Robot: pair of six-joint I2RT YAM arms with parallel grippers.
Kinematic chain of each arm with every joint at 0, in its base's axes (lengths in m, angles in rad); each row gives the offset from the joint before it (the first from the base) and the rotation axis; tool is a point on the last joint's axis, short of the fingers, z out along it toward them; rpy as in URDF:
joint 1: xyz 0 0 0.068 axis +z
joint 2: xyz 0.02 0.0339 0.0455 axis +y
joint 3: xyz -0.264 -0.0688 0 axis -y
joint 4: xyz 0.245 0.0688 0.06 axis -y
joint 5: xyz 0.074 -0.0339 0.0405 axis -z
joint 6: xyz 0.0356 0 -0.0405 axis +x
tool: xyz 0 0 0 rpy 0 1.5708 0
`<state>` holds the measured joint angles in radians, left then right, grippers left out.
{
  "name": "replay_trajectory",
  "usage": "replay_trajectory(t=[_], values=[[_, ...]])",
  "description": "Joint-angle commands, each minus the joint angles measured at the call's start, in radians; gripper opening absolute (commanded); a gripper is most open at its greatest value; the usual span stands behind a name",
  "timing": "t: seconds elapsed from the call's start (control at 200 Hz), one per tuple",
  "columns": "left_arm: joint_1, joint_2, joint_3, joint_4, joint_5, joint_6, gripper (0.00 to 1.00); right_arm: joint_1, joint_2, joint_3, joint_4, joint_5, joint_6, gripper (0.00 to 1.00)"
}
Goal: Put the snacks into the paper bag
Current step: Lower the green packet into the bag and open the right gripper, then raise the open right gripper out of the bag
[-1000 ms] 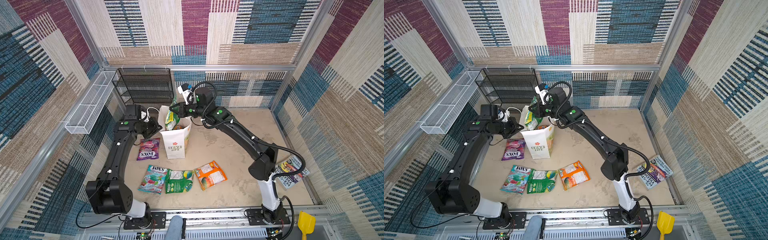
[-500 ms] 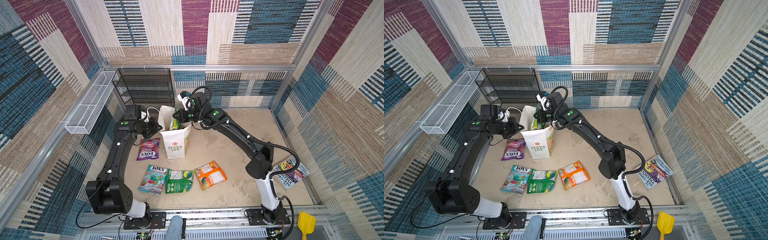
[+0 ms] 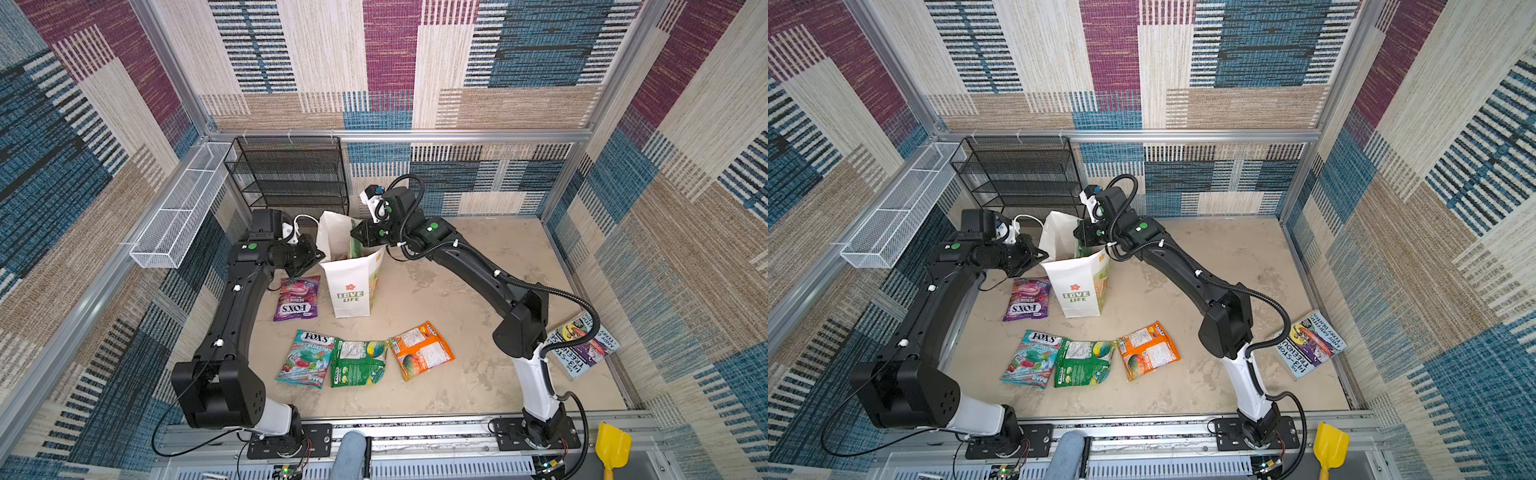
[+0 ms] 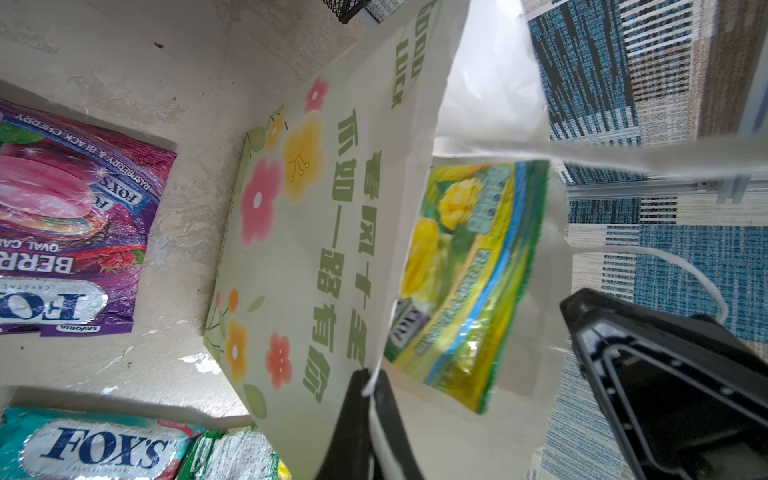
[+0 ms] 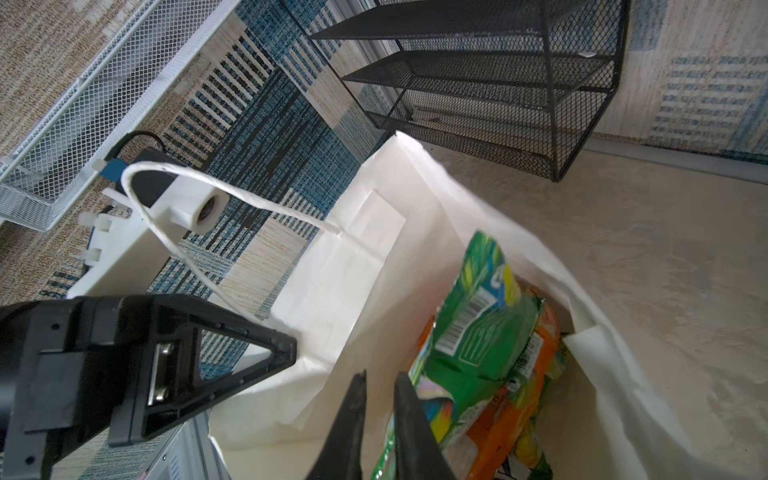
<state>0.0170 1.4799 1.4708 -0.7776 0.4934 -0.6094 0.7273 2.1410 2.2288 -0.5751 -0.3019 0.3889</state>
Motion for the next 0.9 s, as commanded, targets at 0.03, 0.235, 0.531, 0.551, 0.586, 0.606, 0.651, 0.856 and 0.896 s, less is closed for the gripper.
replay_trajectory(t=[0.03,0.235,0.531,0.551,0.586,0.606,0.651,0.856,0.896], values=[[0.0,0.0,-0.001,0.046,0.021,-0.007,0.03,0.0,-0.007,-0.001,0.009,0.032,0.003,0.2],[0.0,0.005,-0.002,0.047,0.021,-0.008,0.03,0.0,-0.085,-0.029,0.044,0.037,0.0,0.32],[0.0,0.011,-0.001,0.047,0.023,-0.008,0.03,-0.002,-0.264,-0.104,0.043,0.127,-0.071,0.7],[0.0,0.011,-0.003,0.046,0.024,-0.01,0.03,-0.003,-0.274,-0.11,0.035,0.139,-0.076,0.73],[0.0,0.011,-0.002,0.047,0.026,-0.01,0.03,-0.009,-0.288,-0.117,0.02,0.161,-0.08,0.75],[0.0,0.011,-0.003,0.046,0.026,-0.01,0.03,-0.013,-0.294,-0.121,0.011,0.17,-0.081,0.76],[0.0,0.011,-0.002,0.047,0.026,-0.01,0.03,-0.023,-0.31,-0.143,-0.005,0.186,-0.08,0.78],[0.0,0.009,-0.003,0.049,0.024,-0.01,0.03,-0.068,-0.393,-0.353,0.052,0.214,-0.036,0.84],[0.0,0.011,-0.003,0.047,0.024,-0.01,0.03,-0.069,-0.395,-0.37,0.058,0.213,-0.028,0.83]])
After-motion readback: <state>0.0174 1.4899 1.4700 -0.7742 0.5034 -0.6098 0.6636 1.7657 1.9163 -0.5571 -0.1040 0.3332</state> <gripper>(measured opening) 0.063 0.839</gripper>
